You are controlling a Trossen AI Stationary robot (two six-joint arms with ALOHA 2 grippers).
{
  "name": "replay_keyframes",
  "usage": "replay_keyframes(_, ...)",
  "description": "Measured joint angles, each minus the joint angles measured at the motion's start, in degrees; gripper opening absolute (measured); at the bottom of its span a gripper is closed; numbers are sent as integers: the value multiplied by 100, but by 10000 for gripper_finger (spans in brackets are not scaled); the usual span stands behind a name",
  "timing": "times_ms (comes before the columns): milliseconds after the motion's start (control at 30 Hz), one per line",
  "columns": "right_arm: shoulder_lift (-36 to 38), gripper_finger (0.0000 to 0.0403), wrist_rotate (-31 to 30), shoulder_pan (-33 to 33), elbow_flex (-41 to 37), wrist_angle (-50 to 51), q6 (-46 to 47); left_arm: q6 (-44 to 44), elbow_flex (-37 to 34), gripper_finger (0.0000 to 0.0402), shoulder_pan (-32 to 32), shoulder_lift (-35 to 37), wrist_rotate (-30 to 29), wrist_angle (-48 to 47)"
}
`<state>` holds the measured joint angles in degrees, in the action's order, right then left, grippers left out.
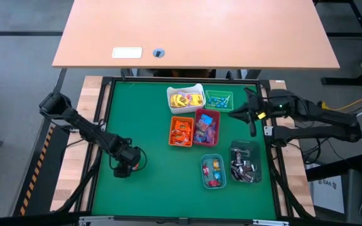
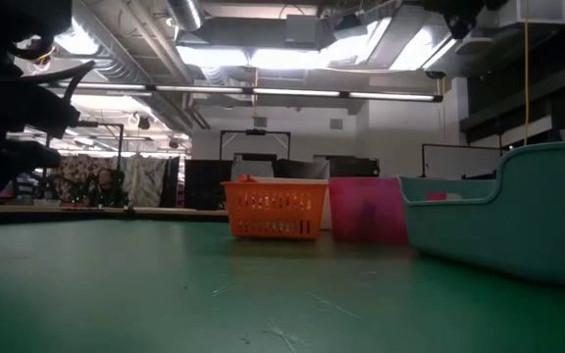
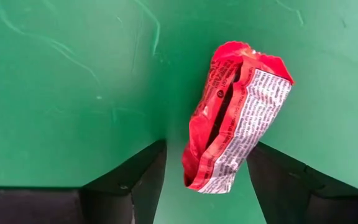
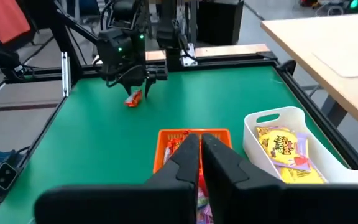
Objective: Sort candy
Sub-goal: Put the orange candy into the orange basket
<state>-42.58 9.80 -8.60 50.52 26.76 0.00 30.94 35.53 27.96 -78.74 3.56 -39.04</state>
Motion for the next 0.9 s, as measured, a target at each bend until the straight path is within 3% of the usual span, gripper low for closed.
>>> replay_keyframes(267,1310,20,-80,-2,-1327,-431,105,3,-100,191,208,13,-302,200)
replay_keyframes(900,4136,21,-83,-2,-3177,-438,315,3,-113,120,243,0,-547,361)
